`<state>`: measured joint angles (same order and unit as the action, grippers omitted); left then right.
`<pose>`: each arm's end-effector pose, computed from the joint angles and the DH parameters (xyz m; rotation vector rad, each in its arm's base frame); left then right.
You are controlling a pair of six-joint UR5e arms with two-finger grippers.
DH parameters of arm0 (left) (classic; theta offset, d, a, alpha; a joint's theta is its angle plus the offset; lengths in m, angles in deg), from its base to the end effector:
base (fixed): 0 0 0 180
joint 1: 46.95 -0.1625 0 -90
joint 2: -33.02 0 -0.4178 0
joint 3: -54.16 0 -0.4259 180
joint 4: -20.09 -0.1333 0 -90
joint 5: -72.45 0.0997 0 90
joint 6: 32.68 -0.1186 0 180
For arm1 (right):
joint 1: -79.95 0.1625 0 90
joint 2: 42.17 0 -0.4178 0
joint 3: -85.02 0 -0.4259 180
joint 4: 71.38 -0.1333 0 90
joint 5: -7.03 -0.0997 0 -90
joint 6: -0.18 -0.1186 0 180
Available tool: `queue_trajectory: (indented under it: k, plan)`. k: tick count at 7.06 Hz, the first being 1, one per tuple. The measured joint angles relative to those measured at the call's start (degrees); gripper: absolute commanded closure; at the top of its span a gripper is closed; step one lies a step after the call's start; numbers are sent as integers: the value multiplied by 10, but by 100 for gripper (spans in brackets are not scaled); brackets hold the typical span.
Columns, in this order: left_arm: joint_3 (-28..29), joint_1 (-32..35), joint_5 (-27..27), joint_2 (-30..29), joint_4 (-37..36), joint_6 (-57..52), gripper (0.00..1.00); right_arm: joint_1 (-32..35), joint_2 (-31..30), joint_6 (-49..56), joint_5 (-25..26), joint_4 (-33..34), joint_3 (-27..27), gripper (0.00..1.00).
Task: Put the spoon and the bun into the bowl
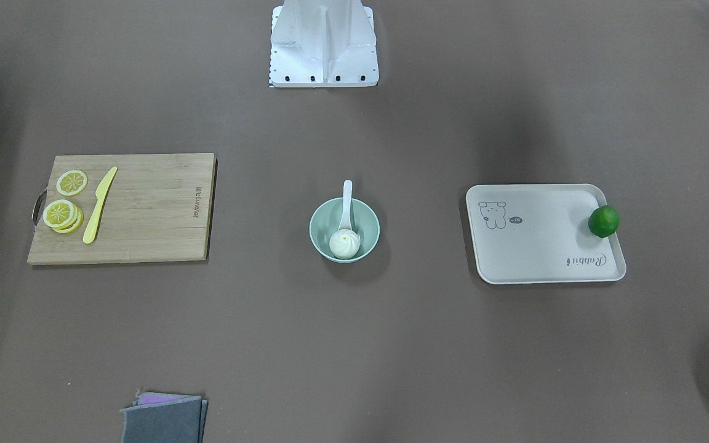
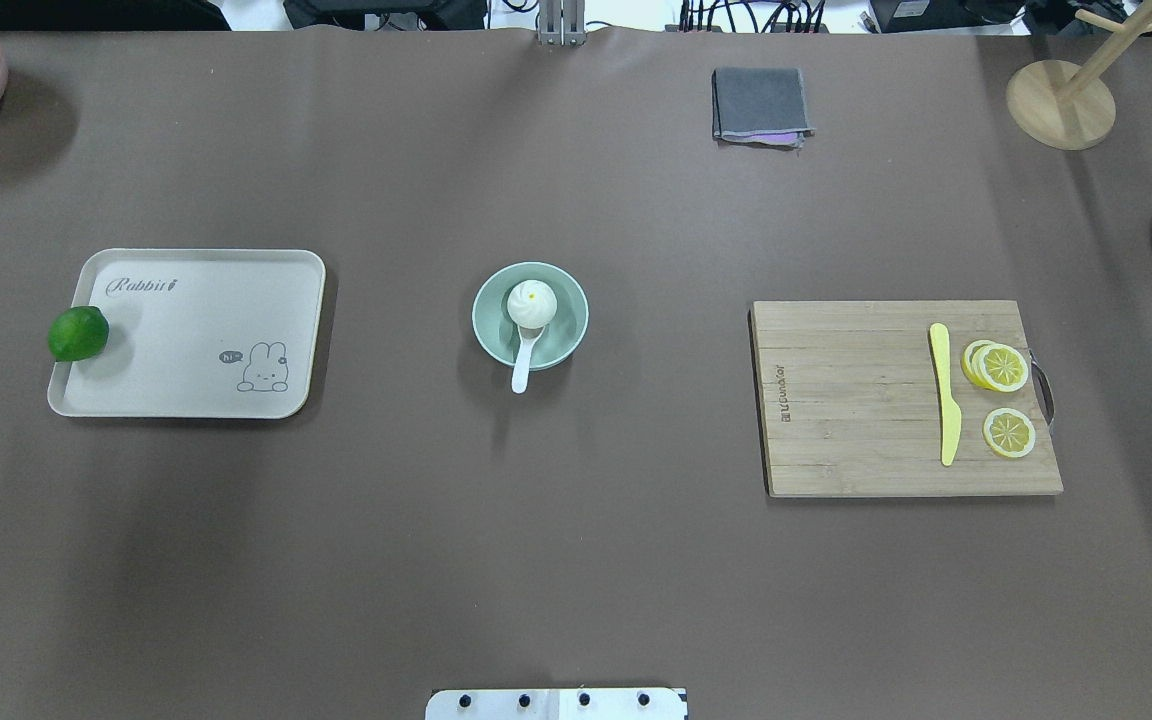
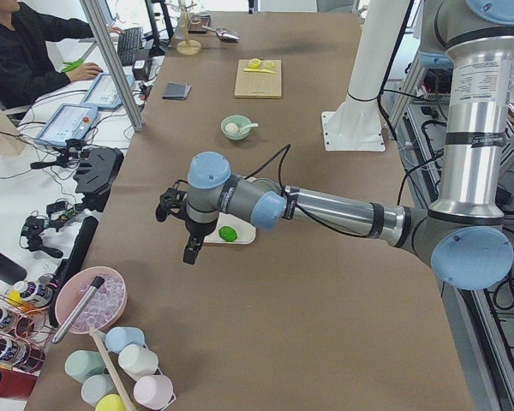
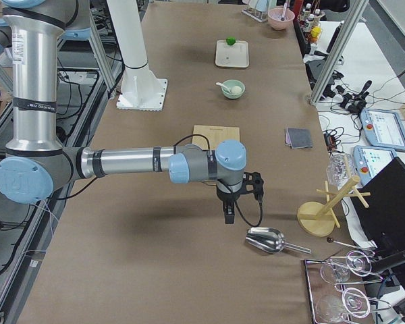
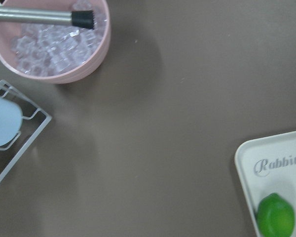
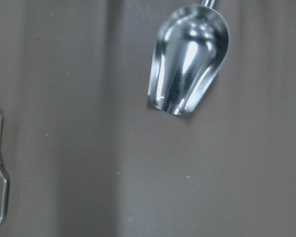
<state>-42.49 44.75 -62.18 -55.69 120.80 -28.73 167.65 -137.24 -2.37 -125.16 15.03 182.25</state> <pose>-0.0658 -0.5321 0.5939 0.2507 0.7784 0.0162 0.0337 -0.4984 0.6401 0.0646 -0.7391 -0.0328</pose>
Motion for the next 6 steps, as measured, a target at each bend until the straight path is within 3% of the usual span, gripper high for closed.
queue_trajectory:
  k: [2,6]
  plan:
    - [3,23,-23,6,-21,-5,2,13,-3,8,-5,0,-14,0]
    - [-23,18,-24,9,-22,43,2,18,1,-15,-6,24,19,0]
